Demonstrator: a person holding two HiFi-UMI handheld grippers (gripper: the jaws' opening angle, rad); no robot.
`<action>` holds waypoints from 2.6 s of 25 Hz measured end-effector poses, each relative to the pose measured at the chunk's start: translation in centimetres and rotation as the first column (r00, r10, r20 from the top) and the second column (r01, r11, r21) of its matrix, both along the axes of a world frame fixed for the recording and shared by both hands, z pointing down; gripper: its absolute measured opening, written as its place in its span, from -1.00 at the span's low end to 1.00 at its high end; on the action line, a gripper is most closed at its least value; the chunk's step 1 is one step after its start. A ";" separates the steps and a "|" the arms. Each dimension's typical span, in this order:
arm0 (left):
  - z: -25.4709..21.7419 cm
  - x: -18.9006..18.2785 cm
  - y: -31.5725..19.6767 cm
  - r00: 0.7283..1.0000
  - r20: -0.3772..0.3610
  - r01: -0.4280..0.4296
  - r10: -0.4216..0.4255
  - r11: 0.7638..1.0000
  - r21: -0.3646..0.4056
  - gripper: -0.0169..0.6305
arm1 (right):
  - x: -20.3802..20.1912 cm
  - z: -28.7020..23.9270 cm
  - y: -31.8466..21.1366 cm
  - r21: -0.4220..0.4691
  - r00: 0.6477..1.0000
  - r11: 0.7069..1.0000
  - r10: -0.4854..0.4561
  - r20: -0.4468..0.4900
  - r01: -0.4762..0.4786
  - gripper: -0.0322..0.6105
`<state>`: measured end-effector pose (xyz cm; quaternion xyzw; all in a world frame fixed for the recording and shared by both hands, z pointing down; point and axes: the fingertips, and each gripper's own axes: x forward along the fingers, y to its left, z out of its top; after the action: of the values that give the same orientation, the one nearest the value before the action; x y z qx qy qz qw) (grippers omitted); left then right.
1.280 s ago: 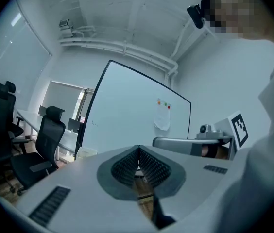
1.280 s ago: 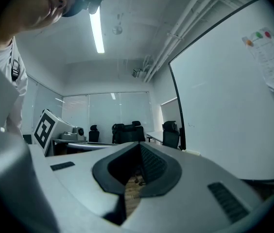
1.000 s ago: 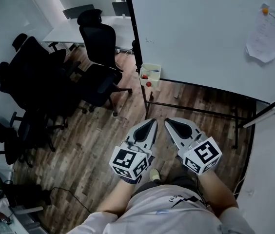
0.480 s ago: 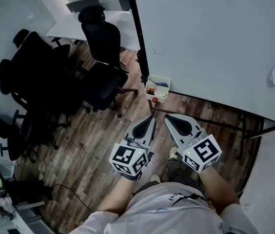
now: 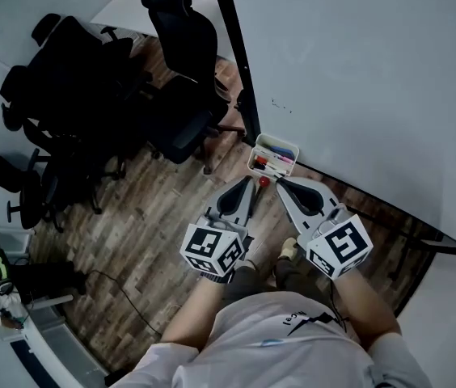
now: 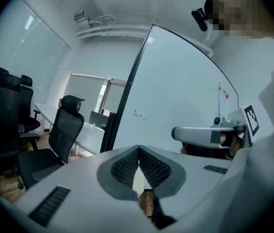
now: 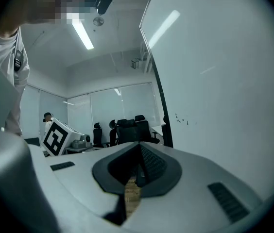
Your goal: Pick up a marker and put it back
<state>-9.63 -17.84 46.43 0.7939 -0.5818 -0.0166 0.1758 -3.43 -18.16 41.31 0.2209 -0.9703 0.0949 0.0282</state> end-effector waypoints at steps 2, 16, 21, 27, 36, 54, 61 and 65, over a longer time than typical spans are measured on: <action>0.9 -0.6 -0.8 1.000 0.000 0.007 -0.007 1.000 -0.012 -0.91 | -0.5 0.6 -0.6 -0.015 1.000 1.000 -0.008 0.004 0.008 -0.86; 7.1 -4.1 -6.4 0.998 -0.063 -0.024 0.019 0.996 -0.083 -0.91 | -2.9 2.8 -4.0 -0.043 0.998 0.998 0.044 -0.053 -0.046 -0.86; 8.9 -4.8 -7.8 0.993 -0.120 -0.007 -0.006 0.993 -0.114 -0.57 | -2.8 3.3 -4.4 -0.047 0.995 0.997 0.065 -0.072 -0.069 -0.86; 10.1 -4.6 -9.5 0.987 -0.161 -0.011 -0.010 0.991 -0.130 -0.52 | -2.4 3.6 -4.5 -0.051 0.993 0.995 0.082 -0.084 -0.087 -0.86; 11.1 -4.1 -11.3 0.986 -0.164 -0.024 0.000 0.990 -0.140 -0.57 | -1.2 3.7 -5.0 -0.055 0.989 0.991 0.116 -0.095 -0.121 -0.86; 3.3 -2.5 -9.5 0.980 -0.193 -0.051 0.046 0.999 -0.018 -0.68 | 1.1 2.3 -5.7 -0.039 0.988 0.989 0.140 -0.058 -0.142 -0.86; -1.4 -1.5 -7.5 0.983 -0.156 -0.093 0.098 0.995 0.042 -0.68 | 1.3 1.0 -6.1 -0.008 0.990 0.991 0.133 -0.036 -0.133 -0.86; -3.7 -1.0 -5.8 0.983 -0.138 -0.109 0.118 0.991 0.072 -0.68 | 1.6 0.2 -5.8 0.009 0.991 0.991 0.132 -0.021 -0.132 -0.86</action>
<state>-10.61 -23.59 42.78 0.8279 -0.5207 -0.0815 0.1920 -1.78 -23.98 41.46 0.2858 -0.9535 0.0904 0.0315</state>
